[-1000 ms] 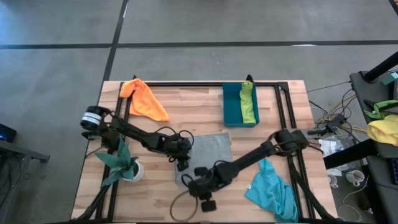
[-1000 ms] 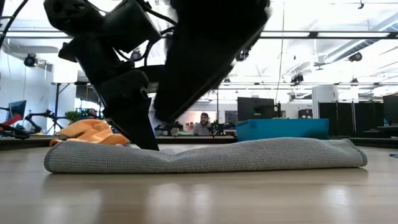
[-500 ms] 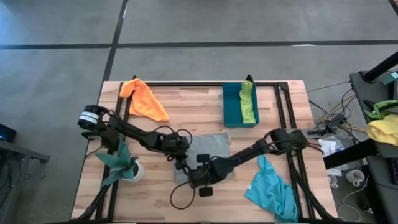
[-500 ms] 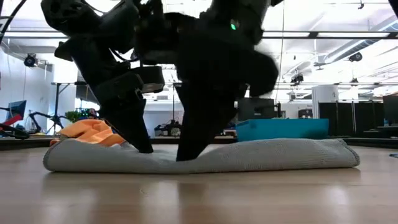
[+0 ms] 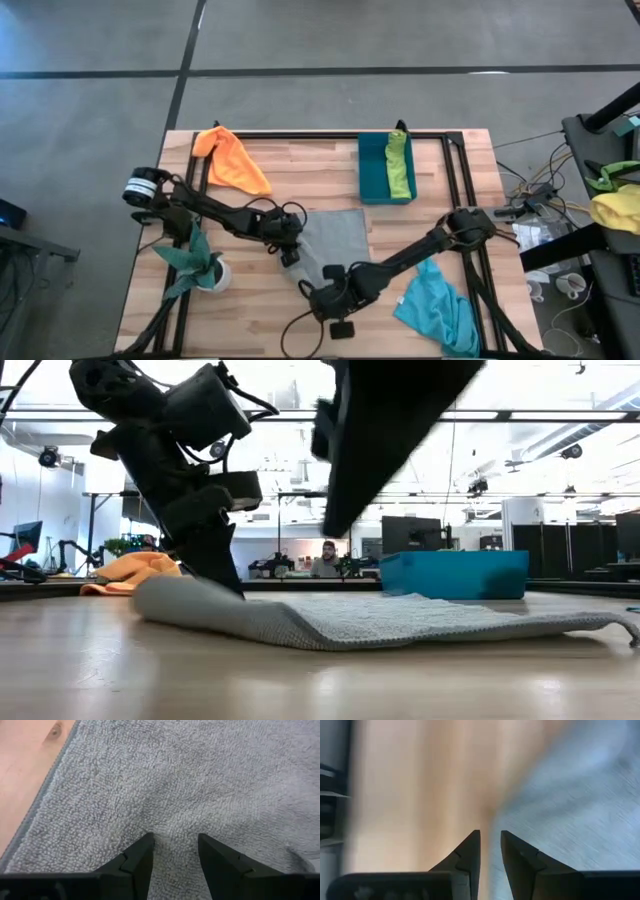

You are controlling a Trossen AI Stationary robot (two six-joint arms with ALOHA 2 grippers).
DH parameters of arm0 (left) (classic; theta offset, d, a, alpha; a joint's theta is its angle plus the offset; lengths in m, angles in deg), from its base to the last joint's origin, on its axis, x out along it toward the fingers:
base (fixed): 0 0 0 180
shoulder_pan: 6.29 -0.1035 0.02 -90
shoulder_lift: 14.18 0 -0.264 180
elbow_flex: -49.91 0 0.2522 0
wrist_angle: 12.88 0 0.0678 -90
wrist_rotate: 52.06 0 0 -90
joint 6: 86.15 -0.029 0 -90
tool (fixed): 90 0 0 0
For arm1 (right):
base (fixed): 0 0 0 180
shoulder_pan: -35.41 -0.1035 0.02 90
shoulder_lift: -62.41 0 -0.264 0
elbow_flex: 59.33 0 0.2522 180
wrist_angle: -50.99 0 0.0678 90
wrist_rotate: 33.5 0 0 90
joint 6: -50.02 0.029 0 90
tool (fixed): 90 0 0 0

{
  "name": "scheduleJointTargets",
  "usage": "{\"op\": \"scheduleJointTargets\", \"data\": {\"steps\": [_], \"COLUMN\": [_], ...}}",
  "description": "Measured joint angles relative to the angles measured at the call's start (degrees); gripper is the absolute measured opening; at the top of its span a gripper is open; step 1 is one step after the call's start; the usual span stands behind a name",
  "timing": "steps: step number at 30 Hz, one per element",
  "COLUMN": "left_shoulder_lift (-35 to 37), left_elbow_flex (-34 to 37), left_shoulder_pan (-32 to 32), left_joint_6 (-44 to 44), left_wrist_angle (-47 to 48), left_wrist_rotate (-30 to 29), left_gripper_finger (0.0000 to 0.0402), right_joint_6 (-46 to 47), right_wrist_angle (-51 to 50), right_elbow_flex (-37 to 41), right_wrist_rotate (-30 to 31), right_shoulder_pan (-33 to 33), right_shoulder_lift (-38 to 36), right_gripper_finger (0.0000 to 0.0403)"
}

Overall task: Roll microfiber towels into tight, uniform cylinder then place into a basket
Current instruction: Roll the gray towel

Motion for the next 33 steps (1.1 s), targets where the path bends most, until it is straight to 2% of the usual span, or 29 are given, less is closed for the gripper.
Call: {"op": "scheduleJointTargets", "data": {"steps": [5,8,13,16,20,25,27,33], "left_shoulder_lift": [3.13,6.69,11.75,10.04,3.82,-2.43,-2.51,2.17], "left_elbow_flex": [-0.15,-0.39,-0.22,0.17,-0.01,-0.16,-0.2,0.07], "left_shoulder_pan": [0.03,0.27,3.59,6.44,11.11,17.82,20.26,27.01], "left_joint_6": [0.15,0.21,1.98,3.66,9.31,15.57,18.14,22.35], "left_wrist_angle": [1.72,3.0,-1.52,-2.56,-5.1,-8.41,-7.84,-2.63], "left_wrist_rotate": [0.1,0.28,2.1,2.06,2.09,8.92,11.61,12.98], "left_gripper_finger": [0.014,0.014,0.014,0.014,0.014,0.014,0.014,0.014], "right_joint_6": [1.37,1.39,1.36,0.94,0.93,0.62,-0.16,-0.17], "right_wrist_angle": [-5.39,-4.9,-4.32,-2.91,-1.12,-0.33,0.04,0.85], "right_elbow_flex": [0.07,1.7,4.76,7.69,10.3,11.23,11.27,11.31], "right_wrist_rotate": [2.56,2.92,3.44,3.38,3.0,1.42,1.39,0.75], "right_shoulder_pan": [0.09,0.27,0.63,1.55,3.25,4.22,4.28,4.52], "right_shoulder_lift": [-0.73,-0.69,-0.63,-0.63,-0.73,-0.91,-0.97,-1.02], "right_gripper_finger": [0.0073,0.0073,0.0073,0.0073,0.0073,0.0073,0.0073,0.0073]}}
